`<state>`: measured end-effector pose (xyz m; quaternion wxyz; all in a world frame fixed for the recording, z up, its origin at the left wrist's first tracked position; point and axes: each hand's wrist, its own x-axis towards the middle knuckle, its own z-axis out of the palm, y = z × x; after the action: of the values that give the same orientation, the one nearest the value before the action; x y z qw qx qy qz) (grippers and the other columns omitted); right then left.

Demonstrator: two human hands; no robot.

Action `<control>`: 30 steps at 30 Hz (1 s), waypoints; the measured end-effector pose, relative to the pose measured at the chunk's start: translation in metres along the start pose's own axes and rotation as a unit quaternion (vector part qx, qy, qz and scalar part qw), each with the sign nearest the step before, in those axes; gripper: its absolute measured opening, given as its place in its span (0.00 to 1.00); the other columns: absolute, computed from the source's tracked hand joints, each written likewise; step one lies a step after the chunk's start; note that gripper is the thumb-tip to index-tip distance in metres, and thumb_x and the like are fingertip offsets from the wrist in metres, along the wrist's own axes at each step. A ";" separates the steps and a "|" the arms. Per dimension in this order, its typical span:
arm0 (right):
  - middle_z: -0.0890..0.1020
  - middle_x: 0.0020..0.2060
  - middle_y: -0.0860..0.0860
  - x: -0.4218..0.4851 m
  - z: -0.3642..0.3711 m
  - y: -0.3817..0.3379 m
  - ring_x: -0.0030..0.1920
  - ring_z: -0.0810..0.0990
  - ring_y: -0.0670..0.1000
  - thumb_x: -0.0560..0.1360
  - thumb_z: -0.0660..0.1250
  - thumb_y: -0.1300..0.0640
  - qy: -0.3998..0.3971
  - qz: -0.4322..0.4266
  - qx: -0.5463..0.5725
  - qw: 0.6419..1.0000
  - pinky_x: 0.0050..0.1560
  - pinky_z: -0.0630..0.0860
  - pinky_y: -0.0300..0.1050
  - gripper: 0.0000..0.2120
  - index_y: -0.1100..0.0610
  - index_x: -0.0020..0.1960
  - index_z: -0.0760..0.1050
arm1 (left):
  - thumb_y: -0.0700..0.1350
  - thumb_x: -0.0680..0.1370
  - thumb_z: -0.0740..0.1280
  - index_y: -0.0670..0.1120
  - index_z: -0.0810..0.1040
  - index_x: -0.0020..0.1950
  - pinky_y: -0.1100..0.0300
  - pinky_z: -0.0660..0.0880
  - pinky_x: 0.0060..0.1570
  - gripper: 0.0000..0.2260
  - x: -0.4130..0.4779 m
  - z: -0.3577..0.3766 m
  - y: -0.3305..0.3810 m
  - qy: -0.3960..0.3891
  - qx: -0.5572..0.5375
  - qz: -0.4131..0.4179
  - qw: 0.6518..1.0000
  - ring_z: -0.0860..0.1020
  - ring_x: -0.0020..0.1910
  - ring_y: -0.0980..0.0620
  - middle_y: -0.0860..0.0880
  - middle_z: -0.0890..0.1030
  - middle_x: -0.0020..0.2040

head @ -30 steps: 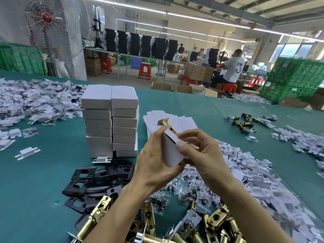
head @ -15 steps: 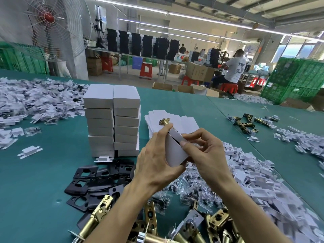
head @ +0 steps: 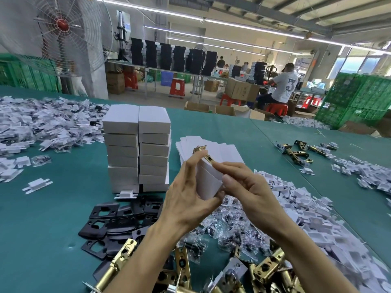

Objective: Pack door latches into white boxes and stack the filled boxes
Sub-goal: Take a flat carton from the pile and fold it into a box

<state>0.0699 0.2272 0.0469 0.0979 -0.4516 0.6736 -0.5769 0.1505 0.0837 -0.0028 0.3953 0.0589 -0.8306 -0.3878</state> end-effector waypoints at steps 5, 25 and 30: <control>0.86 0.49 0.55 -0.003 -0.003 0.007 0.51 0.85 0.57 0.72 0.73 0.49 0.060 -0.044 0.071 0.995 0.50 0.82 0.57 0.11 0.49 0.54 0.84 | 0.62 0.69 0.71 0.72 0.54 0.66 0.54 0.82 0.37 0.33 0.001 0.004 -0.002 -0.032 -0.036 0.003 0.999 0.80 0.45 0.55 0.57 0.71 0.60; 0.85 0.48 0.47 0.001 -0.011 -0.002 0.45 0.85 0.51 0.71 0.73 0.53 0.050 -0.030 -0.042 0.997 0.38 0.84 0.51 0.06 0.51 0.47 0.84 | 0.59 0.70 0.71 0.69 0.52 0.74 0.49 0.82 0.42 0.39 0.000 -0.002 0.005 -0.050 0.019 -0.008 0.999 0.79 0.48 0.52 0.59 0.69 0.65; 0.86 0.47 0.47 -0.004 -0.007 0.008 0.45 0.86 0.51 0.73 0.74 0.58 0.071 -0.015 -0.047 0.996 0.39 0.84 0.54 0.04 0.54 0.48 0.84 | 0.59 0.71 0.70 0.65 0.51 0.76 0.50 0.81 0.44 0.39 -0.001 0.000 0.006 -0.033 0.090 0.009 0.995 0.77 0.50 0.51 0.54 0.71 0.67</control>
<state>0.0640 0.2341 0.0408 0.0201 -0.4241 0.6982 -0.5765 0.1526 0.0880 0.0010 0.3641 0.0740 -0.8753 -0.3095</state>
